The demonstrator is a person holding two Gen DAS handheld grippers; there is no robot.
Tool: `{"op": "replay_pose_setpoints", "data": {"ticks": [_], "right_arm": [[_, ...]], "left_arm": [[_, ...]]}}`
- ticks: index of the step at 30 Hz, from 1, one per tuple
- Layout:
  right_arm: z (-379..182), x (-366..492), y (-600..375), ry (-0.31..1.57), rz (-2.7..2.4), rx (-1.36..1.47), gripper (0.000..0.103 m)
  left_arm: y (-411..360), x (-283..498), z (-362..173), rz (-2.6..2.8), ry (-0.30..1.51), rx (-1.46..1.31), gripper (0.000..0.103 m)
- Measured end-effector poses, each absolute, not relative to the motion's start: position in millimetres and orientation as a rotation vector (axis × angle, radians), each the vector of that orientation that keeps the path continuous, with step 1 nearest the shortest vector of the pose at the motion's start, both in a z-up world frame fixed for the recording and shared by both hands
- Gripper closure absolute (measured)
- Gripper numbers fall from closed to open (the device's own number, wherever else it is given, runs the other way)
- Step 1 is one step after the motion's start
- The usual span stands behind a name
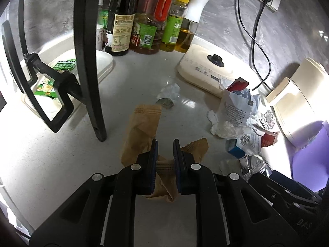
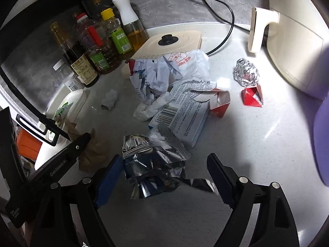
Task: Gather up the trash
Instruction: 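Grasp the brown paper bag with the left gripper while the right grasps a foil wrapper, then carry both wrappers over the lavender bucket and open both grippers inside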
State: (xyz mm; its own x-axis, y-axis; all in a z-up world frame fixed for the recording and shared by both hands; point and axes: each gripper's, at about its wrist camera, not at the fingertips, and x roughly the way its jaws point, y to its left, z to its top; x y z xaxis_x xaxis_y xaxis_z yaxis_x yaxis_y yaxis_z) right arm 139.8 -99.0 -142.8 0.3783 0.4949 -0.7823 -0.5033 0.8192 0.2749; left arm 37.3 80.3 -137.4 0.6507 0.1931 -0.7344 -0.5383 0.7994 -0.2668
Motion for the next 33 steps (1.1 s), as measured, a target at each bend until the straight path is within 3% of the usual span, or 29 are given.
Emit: {"op": "replay_pose_setpoints", "data": {"ticks": [2,3,4,5,6,12,33], "right_arm": [[-144,139,-96,0.997,0.648,-0.016,0.031],[-145,139,-95,1.001,0.657,-0.020,0.045],[-148,140,-93,1.016,0.666,-0.025,0.052],[-150,141,-93,1.032,0.671,-0.024,0.080],[-153,142,-93,1.056,0.673,-0.025,0.093],[-154,139,-109,1.070,0.650,-0.016,0.102],[-85,115,-172,0.866,0.549,0.018,0.102]], "left_arm": [[80,37,-137,0.439,0.758,-0.498,0.088],[80,37,-137,0.439,0.758,-0.498,0.088],[80,37,-137,0.438,0.759,-0.496,0.088],[78,38,-136,0.437,0.758,-0.492,0.088],[77,38,-135,0.434,0.757,-0.490,0.088],[66,42,-128,0.401,0.748,-0.467,0.088],[18,65,-68,0.235,0.640,-0.396,0.088]]}}
